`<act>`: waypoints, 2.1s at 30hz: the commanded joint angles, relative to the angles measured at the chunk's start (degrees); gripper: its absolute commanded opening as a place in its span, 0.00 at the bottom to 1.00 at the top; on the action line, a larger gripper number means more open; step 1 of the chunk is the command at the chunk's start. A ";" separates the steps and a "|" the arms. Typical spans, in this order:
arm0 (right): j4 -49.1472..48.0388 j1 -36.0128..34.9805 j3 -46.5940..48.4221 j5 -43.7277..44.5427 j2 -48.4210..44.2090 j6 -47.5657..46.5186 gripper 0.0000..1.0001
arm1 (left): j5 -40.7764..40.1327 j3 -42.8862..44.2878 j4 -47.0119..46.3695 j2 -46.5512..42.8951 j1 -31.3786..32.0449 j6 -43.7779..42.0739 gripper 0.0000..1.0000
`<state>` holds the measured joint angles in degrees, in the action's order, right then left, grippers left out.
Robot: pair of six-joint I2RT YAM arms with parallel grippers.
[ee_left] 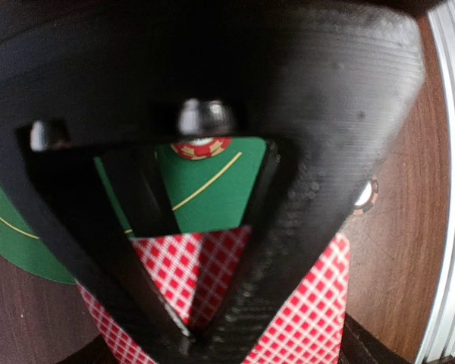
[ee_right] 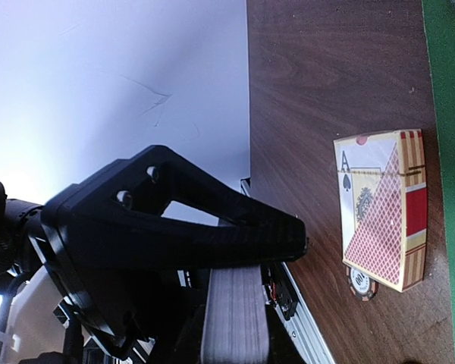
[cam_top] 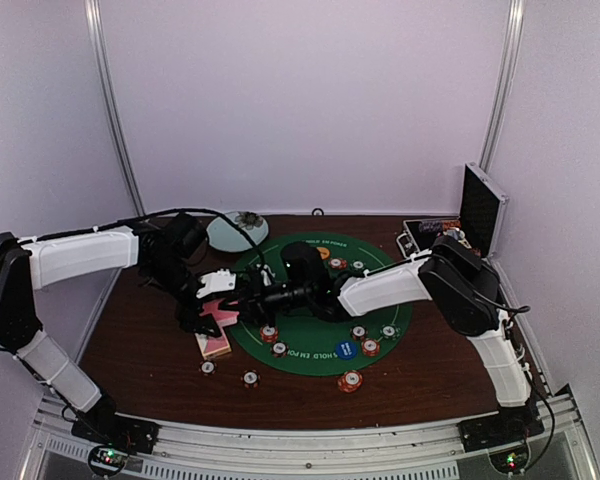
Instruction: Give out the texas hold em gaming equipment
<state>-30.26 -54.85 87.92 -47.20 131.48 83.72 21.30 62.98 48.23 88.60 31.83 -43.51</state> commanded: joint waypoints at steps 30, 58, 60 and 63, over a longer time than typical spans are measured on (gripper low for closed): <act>-3.84 0.27 -0.26 1.49 -0.14 0.39 0.03 | -2.12 0.48 -3.23 0.17 2.00 2.71 0.77; 8.59 0.53 1.75 3.61 -1.30 -6.99 0.45 | -5.42 0.75 0.26 -2.58 2.00 0.38 0.33; 8.62 0.52 1.92 3.69 -1.23 -6.88 0.45 | -5.56 0.61 0.36 -2.61 2.00 0.29 0.32; 7.02 0.53 1.86 3.50 -0.69 -5.56 0.44 | -5.21 0.69 0.35 -2.42 2.00 0.66 0.31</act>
<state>-23.33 -54.83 88.68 -44.80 131.39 77.71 15.66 63.24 48.05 87.96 33.85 -42.17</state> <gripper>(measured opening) 0.447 0.678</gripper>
